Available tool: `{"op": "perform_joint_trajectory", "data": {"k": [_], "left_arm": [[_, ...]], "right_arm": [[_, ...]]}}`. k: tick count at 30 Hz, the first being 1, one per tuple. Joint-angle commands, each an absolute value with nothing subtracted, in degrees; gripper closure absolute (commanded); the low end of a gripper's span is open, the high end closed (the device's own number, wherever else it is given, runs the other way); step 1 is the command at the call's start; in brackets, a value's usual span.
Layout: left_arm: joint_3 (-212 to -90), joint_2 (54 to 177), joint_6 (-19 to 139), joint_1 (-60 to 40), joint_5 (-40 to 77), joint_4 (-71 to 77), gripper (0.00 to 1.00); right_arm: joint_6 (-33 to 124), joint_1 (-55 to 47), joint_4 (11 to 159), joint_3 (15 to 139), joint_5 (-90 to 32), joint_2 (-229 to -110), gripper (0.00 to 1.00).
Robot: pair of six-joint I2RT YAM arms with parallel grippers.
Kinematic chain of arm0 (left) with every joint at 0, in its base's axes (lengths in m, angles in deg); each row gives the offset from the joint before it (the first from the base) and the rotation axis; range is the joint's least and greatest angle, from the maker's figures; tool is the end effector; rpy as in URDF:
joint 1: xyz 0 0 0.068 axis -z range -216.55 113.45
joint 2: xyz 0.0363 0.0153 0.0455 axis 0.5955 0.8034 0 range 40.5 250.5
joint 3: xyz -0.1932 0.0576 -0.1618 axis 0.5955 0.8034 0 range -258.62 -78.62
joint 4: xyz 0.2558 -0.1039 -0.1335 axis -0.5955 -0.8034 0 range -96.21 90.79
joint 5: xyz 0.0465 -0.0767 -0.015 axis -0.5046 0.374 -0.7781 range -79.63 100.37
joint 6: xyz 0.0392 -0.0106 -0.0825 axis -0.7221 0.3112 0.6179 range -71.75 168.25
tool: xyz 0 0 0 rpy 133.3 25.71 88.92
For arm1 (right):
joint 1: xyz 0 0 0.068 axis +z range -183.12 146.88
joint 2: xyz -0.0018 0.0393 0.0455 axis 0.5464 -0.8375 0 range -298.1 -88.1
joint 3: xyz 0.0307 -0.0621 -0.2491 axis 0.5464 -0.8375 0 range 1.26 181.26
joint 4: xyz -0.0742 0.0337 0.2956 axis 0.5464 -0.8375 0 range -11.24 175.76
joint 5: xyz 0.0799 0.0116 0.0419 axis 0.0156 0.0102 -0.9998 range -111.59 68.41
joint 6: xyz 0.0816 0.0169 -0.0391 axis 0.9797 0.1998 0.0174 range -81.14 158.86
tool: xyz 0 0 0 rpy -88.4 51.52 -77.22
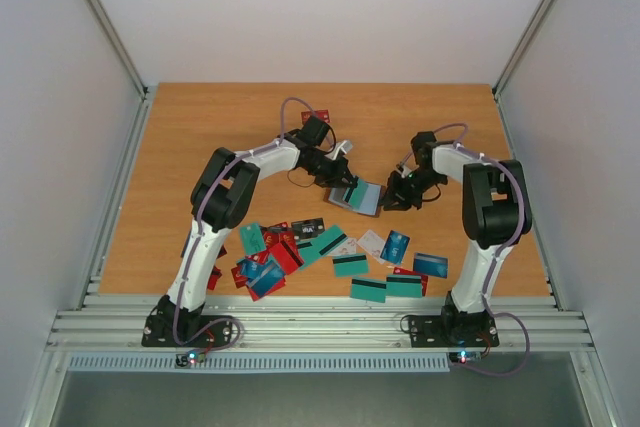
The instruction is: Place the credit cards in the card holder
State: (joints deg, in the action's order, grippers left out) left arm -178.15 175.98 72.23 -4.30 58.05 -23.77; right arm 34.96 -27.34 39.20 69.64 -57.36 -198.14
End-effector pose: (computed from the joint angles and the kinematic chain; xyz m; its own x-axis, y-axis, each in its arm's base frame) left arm 0.4189 -0.3364 0.0521 -0.9438 0.2719 -0.1881 0.3102 0.5315 -0.7882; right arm 0.3615 0.0851 0.0568 -0.9854 -0.1552 -0.0706 -0.1671 0.7967 0.5808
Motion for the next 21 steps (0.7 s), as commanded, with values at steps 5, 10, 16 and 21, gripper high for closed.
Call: {"op": "perform_joint_trajectory", "data": {"k": [5,10,16,21], "left_arm": [[-177.0,176.0,72.1,-3.5,54.9,-23.1,1.00],[-177.0,176.3,72.7,-3.5,55.0,-22.6,1.00],[-177.0,176.6,73.5,-3.4,55.2,-21.7,1.00],[-177.0,177.2,73.8,-3.3,56.6,-21.4,1.00]], "right_arm": [[35.0,-27.6,42.3,69.6,-59.2,-202.2,0.85],[36.0,-27.6,43.8,69.1,-61.5,-203.7,0.91],[37.2,-27.5,45.2,68.9,-63.5,-204.1,0.95],[37.5,-27.2,45.5,70.0,-64.8,-205.0,0.95]]}}
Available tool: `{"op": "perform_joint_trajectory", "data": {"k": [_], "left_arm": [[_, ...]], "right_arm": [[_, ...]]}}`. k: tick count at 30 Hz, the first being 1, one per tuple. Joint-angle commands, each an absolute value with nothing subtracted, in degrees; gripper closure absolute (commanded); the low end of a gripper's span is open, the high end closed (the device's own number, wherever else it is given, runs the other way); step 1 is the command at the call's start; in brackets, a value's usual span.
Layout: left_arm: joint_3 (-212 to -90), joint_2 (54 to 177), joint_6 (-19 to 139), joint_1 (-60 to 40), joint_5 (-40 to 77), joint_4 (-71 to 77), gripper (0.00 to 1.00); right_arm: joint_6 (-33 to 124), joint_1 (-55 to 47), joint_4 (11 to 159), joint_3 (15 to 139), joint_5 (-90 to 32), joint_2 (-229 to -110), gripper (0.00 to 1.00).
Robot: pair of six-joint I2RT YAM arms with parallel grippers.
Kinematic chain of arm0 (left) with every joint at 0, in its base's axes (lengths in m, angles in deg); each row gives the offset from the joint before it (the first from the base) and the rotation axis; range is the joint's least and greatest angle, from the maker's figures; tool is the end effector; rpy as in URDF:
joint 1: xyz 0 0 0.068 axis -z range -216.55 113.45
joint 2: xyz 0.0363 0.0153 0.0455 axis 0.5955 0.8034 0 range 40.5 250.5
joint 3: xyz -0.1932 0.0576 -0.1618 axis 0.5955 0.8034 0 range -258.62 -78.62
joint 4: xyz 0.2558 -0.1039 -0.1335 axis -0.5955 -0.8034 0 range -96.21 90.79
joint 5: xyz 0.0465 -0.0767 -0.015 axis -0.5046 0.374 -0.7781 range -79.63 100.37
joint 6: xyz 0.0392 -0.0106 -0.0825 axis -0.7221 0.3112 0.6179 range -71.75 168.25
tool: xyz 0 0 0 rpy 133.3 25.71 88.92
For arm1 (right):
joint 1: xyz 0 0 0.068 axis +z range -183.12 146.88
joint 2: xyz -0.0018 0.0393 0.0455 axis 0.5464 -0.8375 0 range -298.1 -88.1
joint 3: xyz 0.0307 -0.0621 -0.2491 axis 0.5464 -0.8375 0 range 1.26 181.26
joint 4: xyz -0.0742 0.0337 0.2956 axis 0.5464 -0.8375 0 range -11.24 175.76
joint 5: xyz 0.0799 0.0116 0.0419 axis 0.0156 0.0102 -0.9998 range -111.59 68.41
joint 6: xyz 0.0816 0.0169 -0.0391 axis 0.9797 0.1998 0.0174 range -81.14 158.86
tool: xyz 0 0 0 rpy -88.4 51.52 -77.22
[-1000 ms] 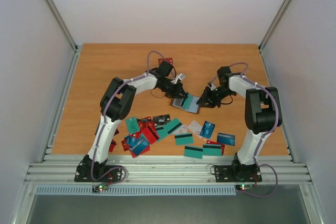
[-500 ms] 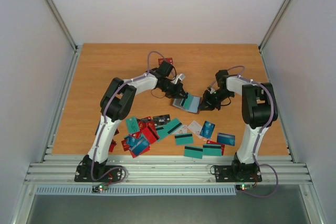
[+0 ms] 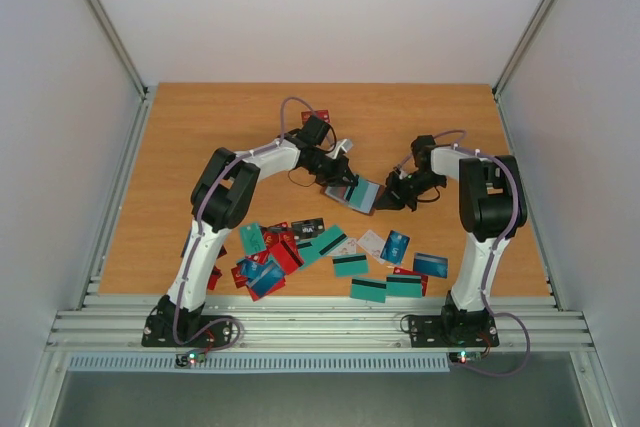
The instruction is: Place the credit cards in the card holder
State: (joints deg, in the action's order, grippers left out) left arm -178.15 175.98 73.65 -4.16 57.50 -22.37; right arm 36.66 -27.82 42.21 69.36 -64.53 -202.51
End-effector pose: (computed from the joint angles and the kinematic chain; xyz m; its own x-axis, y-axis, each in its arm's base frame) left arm 0.4209 -0.3386 0.0532 -0.9472 0.2552 -0.1939 0.3053 0.5340 -0.7884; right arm 0.3620 0.0900 0.0357 -0.9923 -0.1203 -0.0285 -0.1074 0.7247 0.6806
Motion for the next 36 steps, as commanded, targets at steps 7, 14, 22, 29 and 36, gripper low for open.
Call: {"op": "perform_joint_trajectory", "data": {"k": [7,14,22,29,36], "left_arm": [[-177.2,178.2,73.4,-2.9,59.7,-21.5,1.00],[-178.3,179.6,72.4,-2.5,61.3,-22.9,0.99],[-178.3,180.2,73.5,-1.8,61.7,-21.0,0.99],[-177.8,180.5,75.6,-1.5,60.7,-18.5,0.99],[-176.8,180.5,77.0,-1.2,59.9,-16.2,0.99]], "right_arm": [[37.2,-27.1,45.3,70.0,-65.1,-205.0,0.95],[36.7,-27.1,45.1,69.9,-65.4,-205.0,0.95],[36.6,-27.1,45.1,70.0,-66.1,-204.9,0.95],[36.7,-27.1,45.2,70.1,-66.4,-204.9,0.95],[36.8,-27.0,45.3,70.1,-66.7,-205.2,0.95]]}}
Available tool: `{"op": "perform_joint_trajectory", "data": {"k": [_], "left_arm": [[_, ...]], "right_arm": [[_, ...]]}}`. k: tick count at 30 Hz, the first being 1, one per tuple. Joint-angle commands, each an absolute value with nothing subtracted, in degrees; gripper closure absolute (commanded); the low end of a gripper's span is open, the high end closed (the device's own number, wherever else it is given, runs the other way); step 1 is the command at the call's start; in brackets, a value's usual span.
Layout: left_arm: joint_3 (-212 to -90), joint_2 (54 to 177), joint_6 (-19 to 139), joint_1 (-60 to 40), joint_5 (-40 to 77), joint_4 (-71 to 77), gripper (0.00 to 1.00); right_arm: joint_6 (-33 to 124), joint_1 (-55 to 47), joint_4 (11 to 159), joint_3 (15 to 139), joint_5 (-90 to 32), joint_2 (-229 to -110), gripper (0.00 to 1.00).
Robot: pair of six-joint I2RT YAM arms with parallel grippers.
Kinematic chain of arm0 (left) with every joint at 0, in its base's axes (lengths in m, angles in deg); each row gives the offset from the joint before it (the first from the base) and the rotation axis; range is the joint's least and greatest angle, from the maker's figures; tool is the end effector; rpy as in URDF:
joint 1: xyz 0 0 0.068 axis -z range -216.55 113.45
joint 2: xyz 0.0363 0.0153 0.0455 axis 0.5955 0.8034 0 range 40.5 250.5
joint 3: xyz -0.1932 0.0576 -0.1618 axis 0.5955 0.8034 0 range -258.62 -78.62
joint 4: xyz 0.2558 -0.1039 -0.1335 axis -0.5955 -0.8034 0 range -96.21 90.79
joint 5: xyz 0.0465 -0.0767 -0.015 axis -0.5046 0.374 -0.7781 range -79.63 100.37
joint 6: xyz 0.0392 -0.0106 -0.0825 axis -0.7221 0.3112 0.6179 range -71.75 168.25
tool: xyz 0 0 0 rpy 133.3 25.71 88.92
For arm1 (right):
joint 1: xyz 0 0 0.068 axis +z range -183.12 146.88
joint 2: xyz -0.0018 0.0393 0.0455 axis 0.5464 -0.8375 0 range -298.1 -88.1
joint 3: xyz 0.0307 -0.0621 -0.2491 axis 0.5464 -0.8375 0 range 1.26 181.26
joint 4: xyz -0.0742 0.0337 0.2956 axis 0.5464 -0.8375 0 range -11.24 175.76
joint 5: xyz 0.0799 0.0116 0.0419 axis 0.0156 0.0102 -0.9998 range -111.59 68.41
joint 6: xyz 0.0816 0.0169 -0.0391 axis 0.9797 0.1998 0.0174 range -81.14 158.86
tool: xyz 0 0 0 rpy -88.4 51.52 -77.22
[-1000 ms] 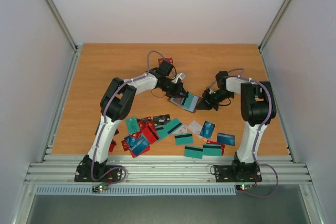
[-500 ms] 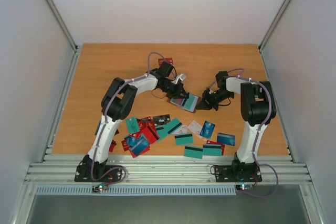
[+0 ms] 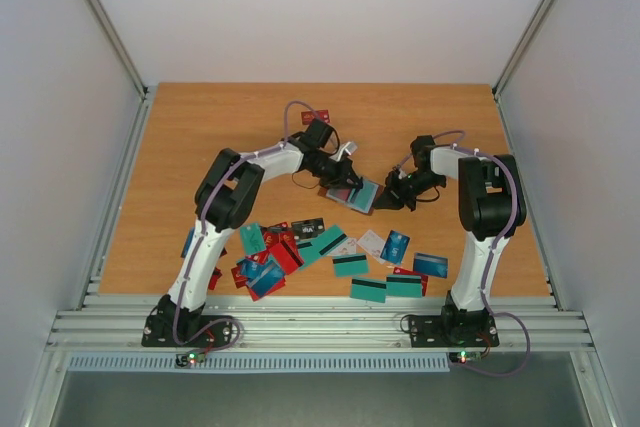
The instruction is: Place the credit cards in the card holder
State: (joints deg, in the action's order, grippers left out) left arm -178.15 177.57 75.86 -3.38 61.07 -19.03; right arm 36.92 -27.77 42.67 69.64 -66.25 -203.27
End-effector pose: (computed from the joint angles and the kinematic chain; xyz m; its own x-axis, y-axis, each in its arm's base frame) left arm 0.4166 -0.3485 0.0461 -0.9471 0.2683 -0.1758 0.2899 0.4809 -0.8274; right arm 0.3633 0.0923 0.0340 -0.9928 -0.1172 -0.0258 -0.1014 0.7045 0.7024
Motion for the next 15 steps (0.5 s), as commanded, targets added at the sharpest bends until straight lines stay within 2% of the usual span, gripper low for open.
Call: {"op": "perform_joint_trajectory", "data": {"k": [1,7,15], "left_arm": [[-176.7,180.5,77.2,-1.2,60.0,-15.9,0.99],[-176.7,181.0,77.9,-1.2,60.4,-15.2,0.99],[-176.4,177.8,75.4,-1.3,58.9,-19.3,0.86]], "right_arm": [[36.9,-27.1,45.3,70.1,-66.7,-205.2,0.95],[37.0,-27.0,45.3,70.2,-66.7,-205.3,0.95],[36.4,-27.1,44.6,70.2,-66.3,-205.0,0.95]]}}
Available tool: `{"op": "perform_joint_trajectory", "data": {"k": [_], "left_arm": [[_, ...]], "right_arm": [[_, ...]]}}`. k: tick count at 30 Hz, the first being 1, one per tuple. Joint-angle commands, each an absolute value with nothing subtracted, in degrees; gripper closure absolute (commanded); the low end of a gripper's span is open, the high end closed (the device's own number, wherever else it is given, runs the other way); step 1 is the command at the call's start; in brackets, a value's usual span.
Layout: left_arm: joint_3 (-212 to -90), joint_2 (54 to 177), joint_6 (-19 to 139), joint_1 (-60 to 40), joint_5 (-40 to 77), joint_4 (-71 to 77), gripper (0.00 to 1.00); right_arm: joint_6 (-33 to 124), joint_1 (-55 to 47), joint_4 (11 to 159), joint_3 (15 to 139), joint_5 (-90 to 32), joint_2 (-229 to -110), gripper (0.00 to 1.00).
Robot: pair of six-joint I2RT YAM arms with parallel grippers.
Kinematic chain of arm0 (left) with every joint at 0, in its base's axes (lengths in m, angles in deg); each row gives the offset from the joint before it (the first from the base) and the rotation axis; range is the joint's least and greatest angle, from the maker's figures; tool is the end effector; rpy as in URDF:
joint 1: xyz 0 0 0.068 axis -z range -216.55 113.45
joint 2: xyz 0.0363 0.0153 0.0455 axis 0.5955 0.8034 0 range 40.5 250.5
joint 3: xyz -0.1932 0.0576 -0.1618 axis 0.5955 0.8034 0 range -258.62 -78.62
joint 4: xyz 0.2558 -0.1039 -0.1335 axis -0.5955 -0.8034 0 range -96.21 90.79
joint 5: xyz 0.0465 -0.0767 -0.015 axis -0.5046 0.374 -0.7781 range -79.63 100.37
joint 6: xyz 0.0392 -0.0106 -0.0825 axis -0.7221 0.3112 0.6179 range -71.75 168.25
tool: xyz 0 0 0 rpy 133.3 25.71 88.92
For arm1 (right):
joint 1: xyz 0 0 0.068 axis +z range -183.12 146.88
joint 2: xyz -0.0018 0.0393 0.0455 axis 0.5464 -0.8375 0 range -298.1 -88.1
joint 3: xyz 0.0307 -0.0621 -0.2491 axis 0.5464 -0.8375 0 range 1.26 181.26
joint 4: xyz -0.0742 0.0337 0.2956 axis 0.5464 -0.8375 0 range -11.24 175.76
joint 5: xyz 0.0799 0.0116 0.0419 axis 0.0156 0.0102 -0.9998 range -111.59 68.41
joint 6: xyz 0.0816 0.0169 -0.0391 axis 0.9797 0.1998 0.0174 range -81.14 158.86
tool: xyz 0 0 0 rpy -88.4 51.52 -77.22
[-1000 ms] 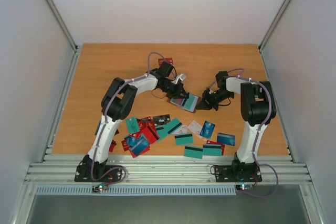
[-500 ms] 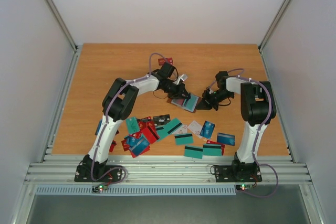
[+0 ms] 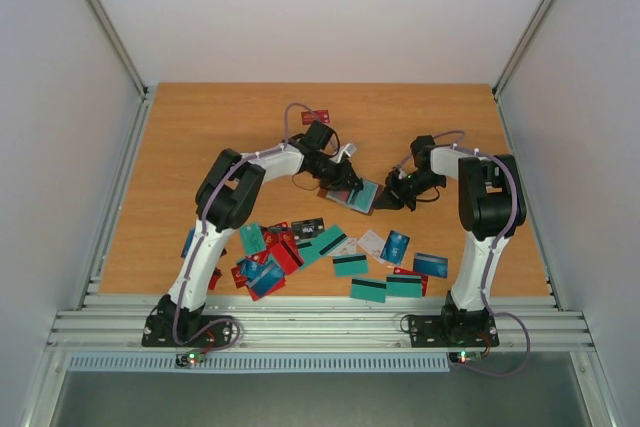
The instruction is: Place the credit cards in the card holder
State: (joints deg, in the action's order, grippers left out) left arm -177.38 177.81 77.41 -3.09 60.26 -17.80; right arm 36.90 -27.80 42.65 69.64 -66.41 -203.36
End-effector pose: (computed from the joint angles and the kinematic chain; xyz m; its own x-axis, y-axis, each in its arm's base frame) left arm 0.4146 -0.3496 0.0401 -0.9538 0.2540 -0.1607 0.2710 0.4952 -0.8254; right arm 0.3631 0.0922 0.0336 -0.9929 -0.1168 -0.0242 -0.0998 0.7027 0.7045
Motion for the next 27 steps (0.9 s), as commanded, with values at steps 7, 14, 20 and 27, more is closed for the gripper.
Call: {"op": "perform_joint_trajectory", "data": {"k": [7,14,20,27], "left_arm": [[-180.3,175.9,69.7,-1.8,57.1,-29.5,0.69],[-183.1,172.9,65.9,-1.7,50.6,-39.3,0.52],[-184.2,169.2,62.7,-1.8,45.1,-45.1,0.43],[-180.9,163.8,61.7,-2.4,40.8,-45.1,0.37]], "right_arm": [[36.4,-27.1,44.5,70.2,-65.6,-205.0,0.95],[36.7,-27.1,44.2,70.4,-64.6,-204.4,0.95],[36.6,-27.1,43.7,70.7,-63.7,-204.0,0.95],[36.4,-27.1,43.3,71.2,-62.7,-202.9,0.94]]}}
